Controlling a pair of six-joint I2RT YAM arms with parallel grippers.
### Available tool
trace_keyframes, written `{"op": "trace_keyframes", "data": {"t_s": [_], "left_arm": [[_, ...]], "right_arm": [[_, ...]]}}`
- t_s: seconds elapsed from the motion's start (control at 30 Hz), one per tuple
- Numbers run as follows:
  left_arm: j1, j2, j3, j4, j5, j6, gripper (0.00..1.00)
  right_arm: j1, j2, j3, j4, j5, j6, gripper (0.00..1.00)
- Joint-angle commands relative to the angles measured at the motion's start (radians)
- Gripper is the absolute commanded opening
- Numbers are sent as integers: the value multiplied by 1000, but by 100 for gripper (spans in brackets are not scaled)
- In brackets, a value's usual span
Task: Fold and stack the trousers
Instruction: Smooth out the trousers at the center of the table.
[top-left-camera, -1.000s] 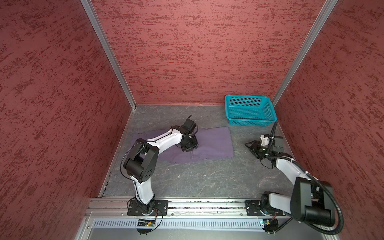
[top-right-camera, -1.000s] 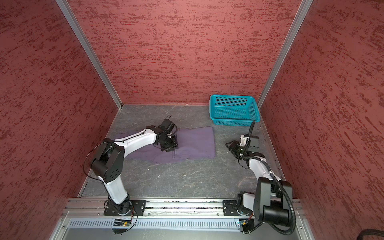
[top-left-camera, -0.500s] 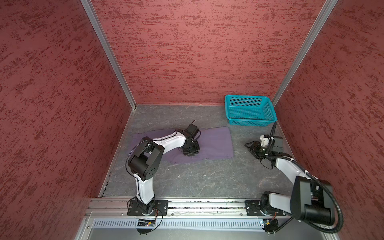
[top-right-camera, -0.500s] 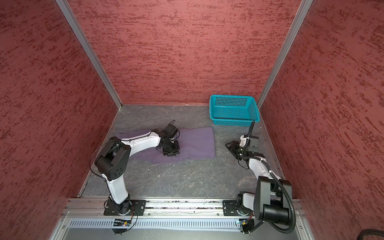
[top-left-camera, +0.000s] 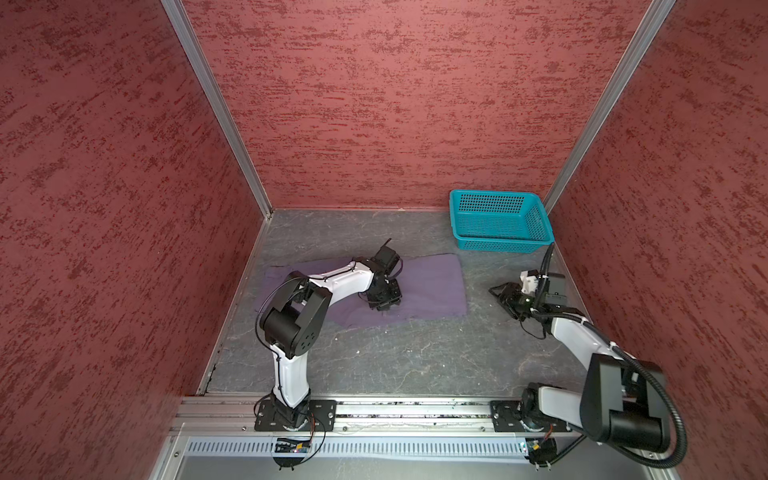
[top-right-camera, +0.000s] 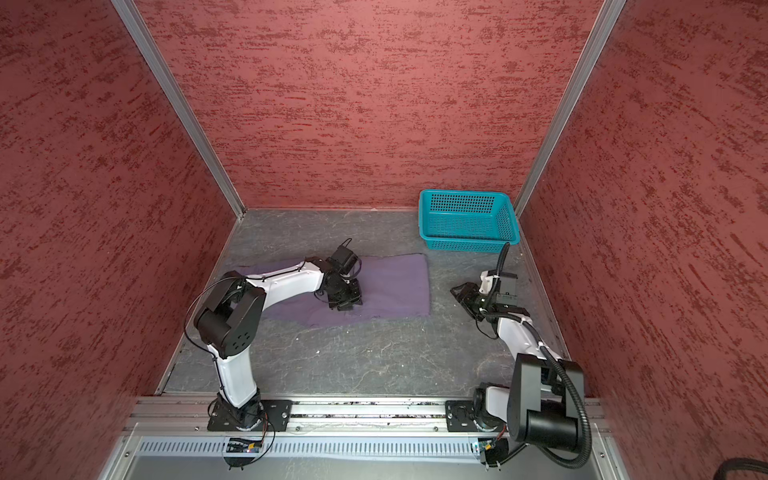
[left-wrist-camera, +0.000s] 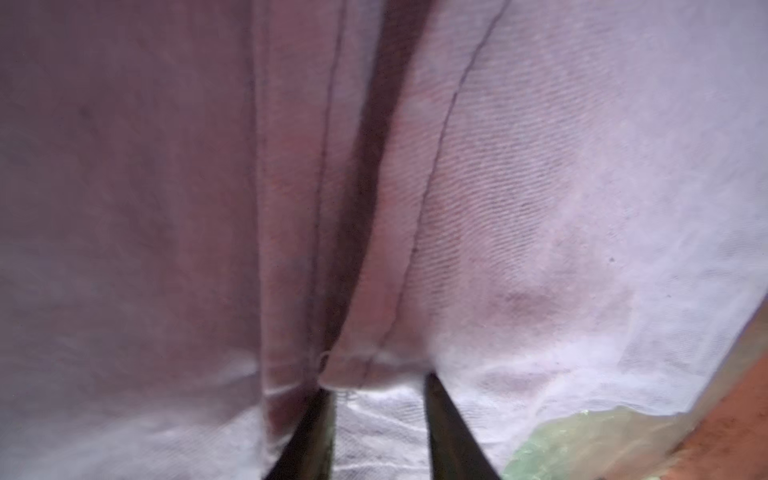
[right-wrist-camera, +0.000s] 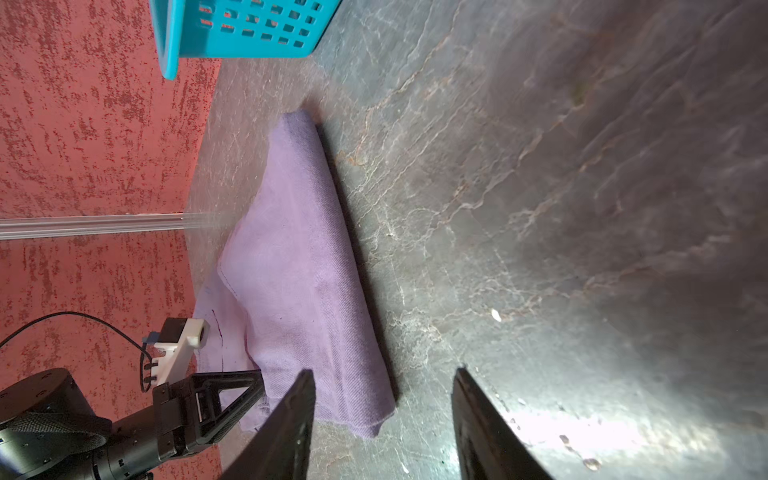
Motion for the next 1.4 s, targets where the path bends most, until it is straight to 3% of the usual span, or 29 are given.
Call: {"op": "trace_keyframes", "data": {"t_s": [0.0,0.17,0.57,0.87,1.17,1.2,1.3,1.37], "left_arm": [[2,30,-12,6,-37,3,20],[2,36,29,-17,-50,20,0],[11,-85,154,-178,-111,84,0],[-60,-132,124,-280,-80,48,0],[-91,-21,-13,-152,-3,-14,0],[-82,-8,-15,-155,-18,-8,3],[-37,-2,-17,-165,-38,1,25],[-1,-31,-15,-165,-43,9,30]], "right_arm": [[-8,2,-4,28,-7,2,53],[-6,-1,-1,21,-5,2,53],[-6,6,-4,18,1,-4,53],[-6,30,-8,37,-7,1,53],[-6,21,-15,37,-11,-4,53],[-6,16,-15,34,-11,-7,53],[-7,9,-7,30,-19,-10,57],[-2,4,2,29,-21,-15,60]]}}
